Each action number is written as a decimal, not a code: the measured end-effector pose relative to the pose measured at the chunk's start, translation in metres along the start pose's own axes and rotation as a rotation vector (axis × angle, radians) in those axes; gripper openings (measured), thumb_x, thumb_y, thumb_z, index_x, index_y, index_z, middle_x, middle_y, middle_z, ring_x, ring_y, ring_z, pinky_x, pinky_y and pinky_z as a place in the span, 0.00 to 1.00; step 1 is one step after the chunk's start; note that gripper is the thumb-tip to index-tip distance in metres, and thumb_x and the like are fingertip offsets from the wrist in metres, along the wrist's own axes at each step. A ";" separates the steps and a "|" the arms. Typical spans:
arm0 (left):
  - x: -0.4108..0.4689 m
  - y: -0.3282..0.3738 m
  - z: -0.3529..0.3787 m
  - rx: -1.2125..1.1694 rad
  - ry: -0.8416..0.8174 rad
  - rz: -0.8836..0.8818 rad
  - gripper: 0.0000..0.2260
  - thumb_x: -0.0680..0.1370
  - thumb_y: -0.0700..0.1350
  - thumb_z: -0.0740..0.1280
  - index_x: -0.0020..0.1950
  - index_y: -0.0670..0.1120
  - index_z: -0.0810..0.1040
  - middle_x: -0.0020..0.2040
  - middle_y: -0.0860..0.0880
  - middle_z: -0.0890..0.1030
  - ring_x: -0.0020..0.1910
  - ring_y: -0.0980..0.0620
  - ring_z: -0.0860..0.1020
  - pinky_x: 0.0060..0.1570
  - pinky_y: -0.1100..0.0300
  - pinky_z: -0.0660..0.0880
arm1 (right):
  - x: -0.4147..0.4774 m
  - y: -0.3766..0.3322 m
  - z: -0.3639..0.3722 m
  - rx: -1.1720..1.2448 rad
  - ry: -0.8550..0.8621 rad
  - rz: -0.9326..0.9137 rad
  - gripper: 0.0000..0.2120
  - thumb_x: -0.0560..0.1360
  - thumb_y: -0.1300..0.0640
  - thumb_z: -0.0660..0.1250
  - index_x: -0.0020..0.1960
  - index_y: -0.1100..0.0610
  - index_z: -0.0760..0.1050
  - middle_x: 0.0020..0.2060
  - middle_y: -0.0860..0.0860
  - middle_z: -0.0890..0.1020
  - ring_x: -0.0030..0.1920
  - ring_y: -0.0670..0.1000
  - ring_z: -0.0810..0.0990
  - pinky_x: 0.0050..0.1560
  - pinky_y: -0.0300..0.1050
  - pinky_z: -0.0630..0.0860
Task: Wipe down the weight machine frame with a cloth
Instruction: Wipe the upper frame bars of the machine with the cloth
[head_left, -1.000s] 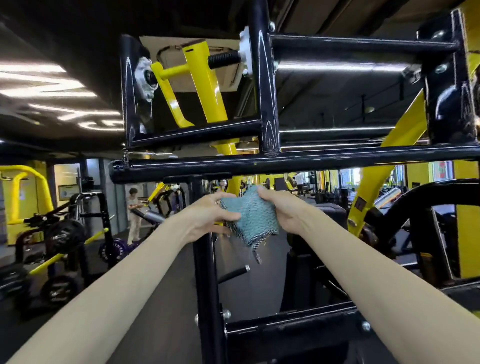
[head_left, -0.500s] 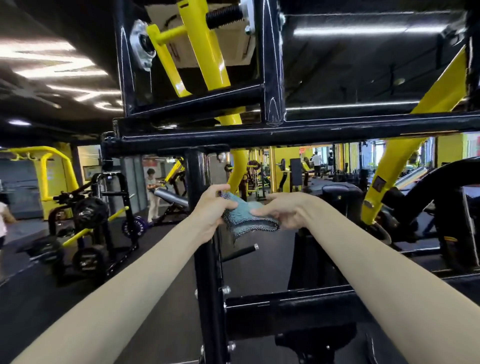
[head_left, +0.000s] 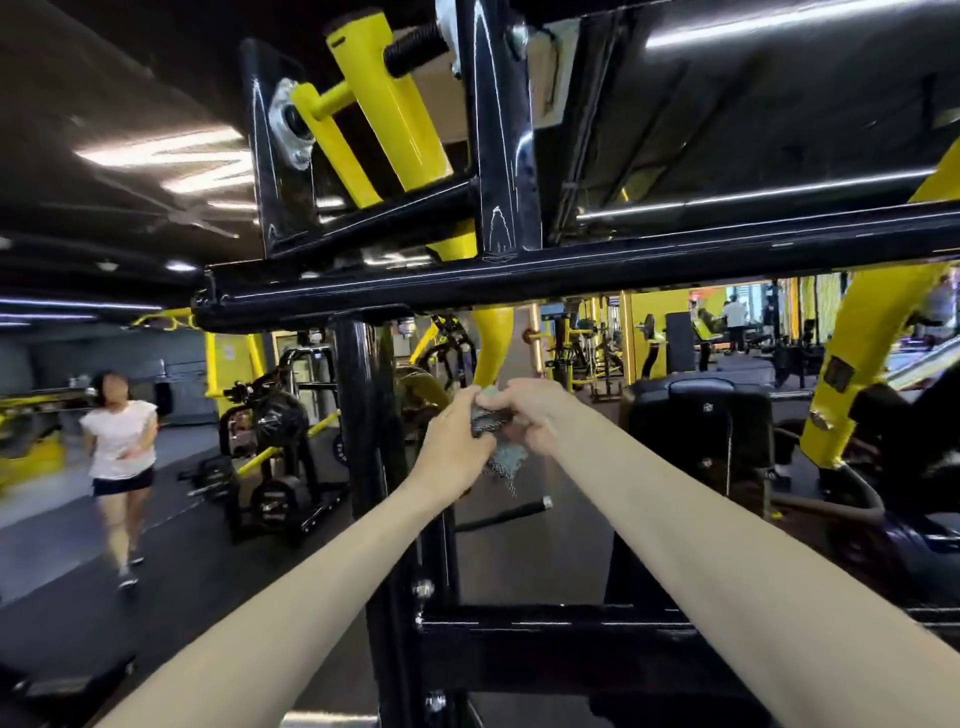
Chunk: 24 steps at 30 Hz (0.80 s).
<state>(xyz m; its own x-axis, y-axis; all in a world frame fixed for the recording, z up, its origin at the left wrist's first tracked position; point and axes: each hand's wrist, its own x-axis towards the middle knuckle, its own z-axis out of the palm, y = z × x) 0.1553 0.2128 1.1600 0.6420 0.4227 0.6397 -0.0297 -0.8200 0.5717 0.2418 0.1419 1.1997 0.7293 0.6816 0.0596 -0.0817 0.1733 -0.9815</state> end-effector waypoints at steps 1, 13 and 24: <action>0.000 -0.001 -0.002 -0.029 0.045 -0.028 0.21 0.76 0.36 0.66 0.67 0.48 0.70 0.52 0.55 0.76 0.52 0.54 0.75 0.39 0.74 0.67 | 0.003 0.005 0.006 0.083 -0.021 0.017 0.07 0.72 0.69 0.70 0.41 0.61 0.74 0.35 0.55 0.80 0.31 0.50 0.79 0.32 0.43 0.76; 0.002 -0.035 -0.109 0.229 0.516 -0.041 0.13 0.79 0.35 0.60 0.60 0.45 0.78 0.53 0.45 0.78 0.48 0.50 0.78 0.49 0.59 0.76 | 0.028 0.001 0.088 0.537 0.116 -0.060 0.12 0.73 0.71 0.68 0.52 0.60 0.78 0.55 0.61 0.81 0.53 0.60 0.80 0.58 0.54 0.77; 0.028 -0.061 -0.108 0.100 0.407 -0.089 0.14 0.82 0.46 0.58 0.65 0.43 0.75 0.61 0.50 0.74 0.61 0.53 0.71 0.57 0.63 0.65 | 0.047 -0.007 0.145 0.454 0.146 -0.312 0.17 0.78 0.69 0.57 0.64 0.54 0.67 0.57 0.55 0.75 0.54 0.51 0.73 0.56 0.43 0.71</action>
<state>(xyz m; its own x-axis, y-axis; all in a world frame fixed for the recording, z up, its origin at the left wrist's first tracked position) 0.0927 0.3165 1.1985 0.2830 0.5953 0.7520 0.1001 -0.7981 0.5941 0.1779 0.2759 1.2355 0.8492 0.4495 0.2772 -0.1075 0.6610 -0.7427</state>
